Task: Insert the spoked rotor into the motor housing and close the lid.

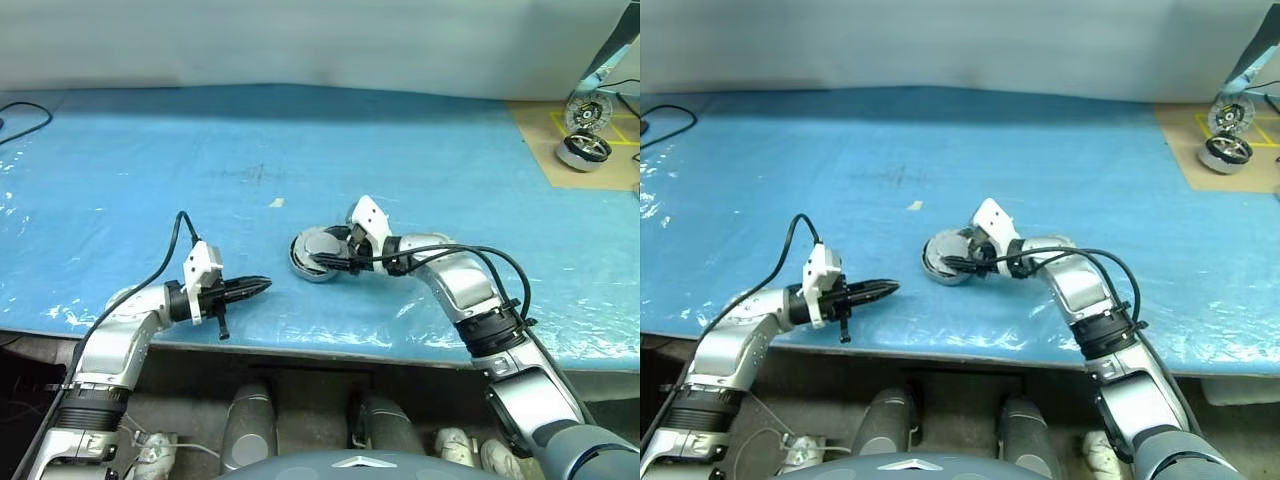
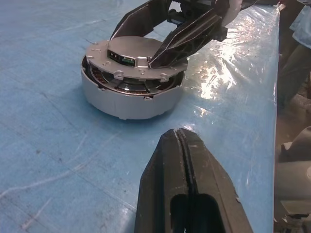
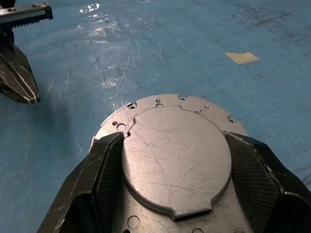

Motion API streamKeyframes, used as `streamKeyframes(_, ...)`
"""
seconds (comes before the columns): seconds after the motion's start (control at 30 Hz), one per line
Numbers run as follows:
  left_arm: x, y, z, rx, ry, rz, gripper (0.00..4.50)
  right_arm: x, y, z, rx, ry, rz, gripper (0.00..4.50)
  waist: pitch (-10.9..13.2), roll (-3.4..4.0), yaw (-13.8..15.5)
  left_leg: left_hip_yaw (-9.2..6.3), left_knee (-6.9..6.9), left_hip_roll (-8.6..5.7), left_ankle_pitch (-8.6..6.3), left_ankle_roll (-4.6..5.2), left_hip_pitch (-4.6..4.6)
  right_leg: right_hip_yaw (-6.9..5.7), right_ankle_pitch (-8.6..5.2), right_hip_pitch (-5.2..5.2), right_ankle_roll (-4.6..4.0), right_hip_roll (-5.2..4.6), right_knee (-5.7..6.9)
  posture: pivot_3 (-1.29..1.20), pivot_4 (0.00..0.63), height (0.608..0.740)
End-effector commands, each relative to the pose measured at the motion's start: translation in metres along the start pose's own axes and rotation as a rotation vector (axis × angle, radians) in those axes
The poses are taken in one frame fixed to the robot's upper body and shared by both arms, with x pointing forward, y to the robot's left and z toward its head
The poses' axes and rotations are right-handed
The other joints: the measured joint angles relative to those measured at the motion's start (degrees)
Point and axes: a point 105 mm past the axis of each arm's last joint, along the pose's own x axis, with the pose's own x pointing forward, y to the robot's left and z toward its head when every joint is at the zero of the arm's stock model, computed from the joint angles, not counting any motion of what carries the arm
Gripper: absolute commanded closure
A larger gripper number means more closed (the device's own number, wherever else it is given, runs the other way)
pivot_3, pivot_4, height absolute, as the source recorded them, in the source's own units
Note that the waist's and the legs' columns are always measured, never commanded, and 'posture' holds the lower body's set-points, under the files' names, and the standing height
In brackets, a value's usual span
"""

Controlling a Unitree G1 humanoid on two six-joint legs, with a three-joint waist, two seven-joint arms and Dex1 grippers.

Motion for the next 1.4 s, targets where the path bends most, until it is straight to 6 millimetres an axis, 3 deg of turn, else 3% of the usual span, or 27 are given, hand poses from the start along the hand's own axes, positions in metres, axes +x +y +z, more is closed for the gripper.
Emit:
streamKeyframes(0.03, 0.004, 0.001, 0.007, 0.030, -0.023, -0.004, 4.50, 0.000, 0.002, 0.020, 0.018, -0.054, 0.010, 1.55, 0.00, 0.00, -0.07, 0.00, 0.00, 0.00, 0.00, 0.00, 0.01, 0.01, 0.00, 0.00, 0.00, 0.00, 0.00, 0.00, 0.150, 0.740)
streamKeyframes(0.13, 0.007, 0.001, 0.005, 0.033, -0.020, -0.006, 4.50, 0.005, 0.002, 0.023, 0.036, -0.037, -0.001, 1.55, 0.00, 0.00, -0.40, 0.01, 0.00, 0.00, 0.00, 0.00, 0.01, 0.01, 0.00, 0.00, 0.00, 0.00, 0.00, 0.00, 0.150, 0.740)
streamKeyframes(0.27, 0.010, 0.000, 0.004, 0.032, -0.028, -0.008, 4.50, 0.014, 0.000, 0.000, 0.005, 0.088, -0.033, 1.55, 0.00, 0.00, -0.81, 0.00, 0.00, 0.00, 0.00, 0.00, 0.01, 0.01, 0.00, 0.00, 0.00, 0.00, 0.00, 0.00, 0.150, 0.740)
streamKeyframes(0.37, 0.011, 0.000, 0.003, 0.031, -0.031, -0.005, 4.50, 0.019, -0.001, -0.003, -0.008, 0.134, -0.049, 1.55, -0.01, 0.00, -1.12, 0.00, 0.00, 0.00, 0.00, -0.01, 0.05, 0.01, 0.00, 0.04, 0.00, 0.00, 0.01, 0.00, 0.150, 0.740)
streamKeyframes(0.7, 0.013, 0.002, 0.000, 0.031, -0.040, 0.004, 4.50, 0.018, -0.002, 0.047, -0.044, 0.023, -0.024, 1.55, 0.00, 0.00, -1.20, 0.00, -0.09, -0.01, 0.00, -0.02, 0.41, 0.17, 0.00, 0.26, 0.00, 0.00, 0.02, 0.00, 0.150, 0.740)
streamKeyframes(0.9, 0.015, 0.003, -0.002, 0.030, -0.046, 0.004, 4.50, 0.026, 0.000, 0.055, -0.054, 0.033, -0.034, 1.55, 0.00, 0.00, -1.18, 0.00, -0.10, -0.01, 0.00, -0.02, 0.20, 0.16, 0.00, 0.05, 0.01, 0.02, 0.00, 0.00, 0.150, 0.740)
streamKeyframes(1.0, 0.014, 0.004, -0.003, 0.030, -0.046, 0.005, 4.50, 0.030, 0.000, 0.050, -0.048, 0.058, -0.049, 1.55, 0.00, 0.00, -1.18, 0.01, -0.10, 0.00, 0.00, -0.02, 0.13, 0.15, 0.01, 0.00, 0.01, 0.03, 0.00, 0.00, 0.150, 0.740)
streamKeyframes(1.27, 0.013, 0.006, -0.002, 0.033, -0.045, 0.005, 4.50, 0.043, -0.004, 0.003, 0.001, 0.187, -0.100, 1.55, -0.01, 0.00, -1.21, 0.01, -0.10, 0.00, -0.01, -0.03, 0.24, 0.15, 0.00, 0.07, 0.01, 0.02, 0.03, 0.00, 0.150, 0.740)
streamKeyframes(1.4, 0.013, 0.006, -0.001, 0.035, -0.044, 0.004, 4.50, 0.044, -0.009, -0.019, 0.020, 0.243, -0.135, 1.55, -0.01, 0.01, -1.25, 0.01, -0.17, 0.00, -0.01, -0.04, 0.75, 0.22, -0.01, 0.49, 0.00, 0.02, 0.01, 0.00, 0.150, 0.740)
